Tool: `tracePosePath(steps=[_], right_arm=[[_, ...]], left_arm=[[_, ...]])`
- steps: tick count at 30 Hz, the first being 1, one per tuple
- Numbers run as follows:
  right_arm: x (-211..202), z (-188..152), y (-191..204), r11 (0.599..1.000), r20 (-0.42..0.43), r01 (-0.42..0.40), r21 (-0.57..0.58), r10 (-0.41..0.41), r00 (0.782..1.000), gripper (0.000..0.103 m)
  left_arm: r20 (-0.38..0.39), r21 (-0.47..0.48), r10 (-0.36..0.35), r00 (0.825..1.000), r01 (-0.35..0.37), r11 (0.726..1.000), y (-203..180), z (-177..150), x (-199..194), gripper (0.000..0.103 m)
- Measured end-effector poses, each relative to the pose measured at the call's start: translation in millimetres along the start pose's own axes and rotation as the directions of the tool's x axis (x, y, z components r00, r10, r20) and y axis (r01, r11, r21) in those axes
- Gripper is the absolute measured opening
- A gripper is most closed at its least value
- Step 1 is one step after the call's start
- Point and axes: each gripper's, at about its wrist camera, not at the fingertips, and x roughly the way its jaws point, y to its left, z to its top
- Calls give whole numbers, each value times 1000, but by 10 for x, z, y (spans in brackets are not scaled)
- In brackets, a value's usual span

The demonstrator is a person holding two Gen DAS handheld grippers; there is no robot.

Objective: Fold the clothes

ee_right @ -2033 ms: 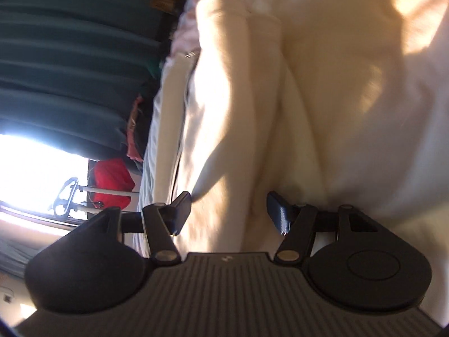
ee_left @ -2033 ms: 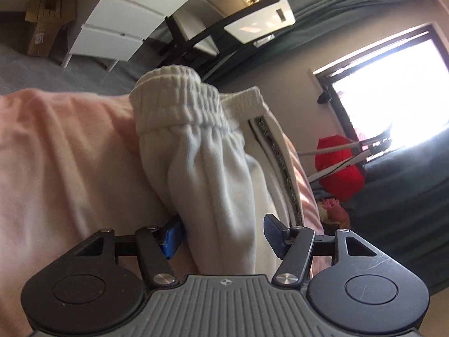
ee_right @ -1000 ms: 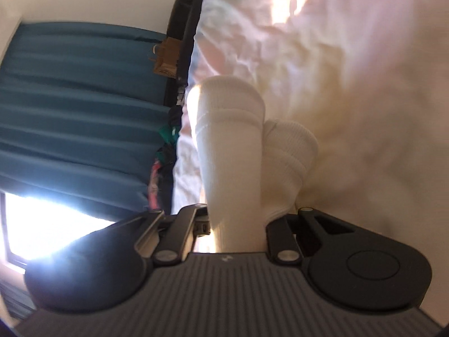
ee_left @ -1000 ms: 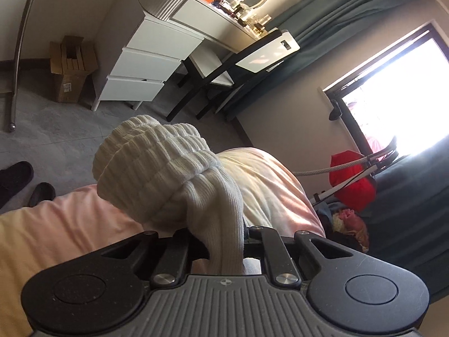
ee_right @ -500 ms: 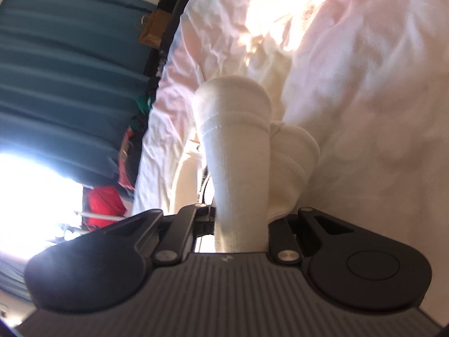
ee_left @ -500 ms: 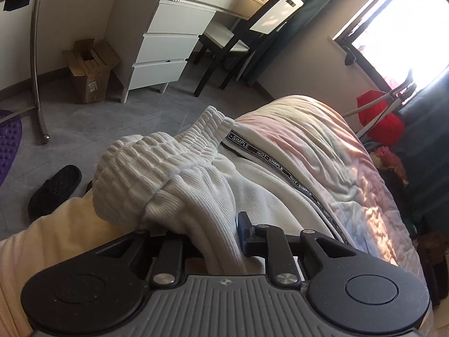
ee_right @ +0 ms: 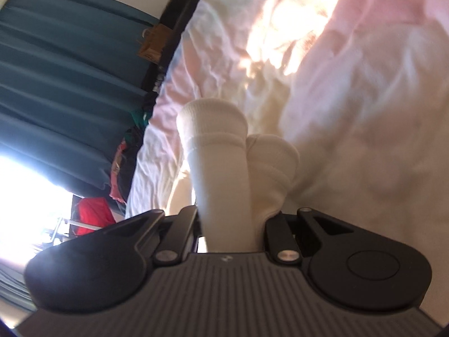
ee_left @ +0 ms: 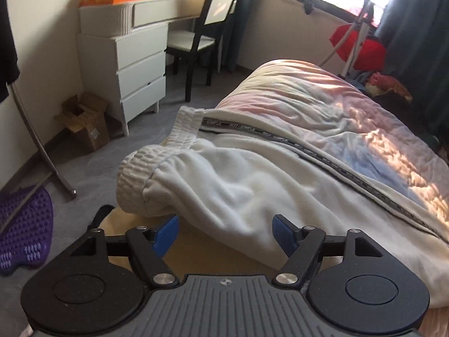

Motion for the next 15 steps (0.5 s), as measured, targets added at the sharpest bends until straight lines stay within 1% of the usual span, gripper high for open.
tracePosePath(steps=[2,5,7,11,12,13,15], right_arm=[[-1,11,-5,1000,5,-1,-6,1,1000,13],[32,17,34,999,9,5,-49,-4,1000,13],[11,-29,150,989,23,24,-145,-21,1000,13],[-40,-67,371,950,60,17,-311,2,998,13],[-7,-49,391,945,64,19,-328,2,998,13],[19,-27,371,948,61,20,-317,-1,998,13],[59,0,313,957,51,29,-289,-15,999,13]], left_arm=[[47,25,-14,999,13,1000,-221,-37,-82,82],[51,54,-76,996,73,996,-636,-153,4,82],[49,72,-112,993,108,992,-938,-240,126,82],[40,130,-170,985,164,978,-1545,-431,446,84],[41,145,-184,982,177,974,-1687,-486,533,85],[46,165,-185,982,175,971,-1808,-548,619,86],[64,209,-176,982,159,965,-2030,-678,792,87]])
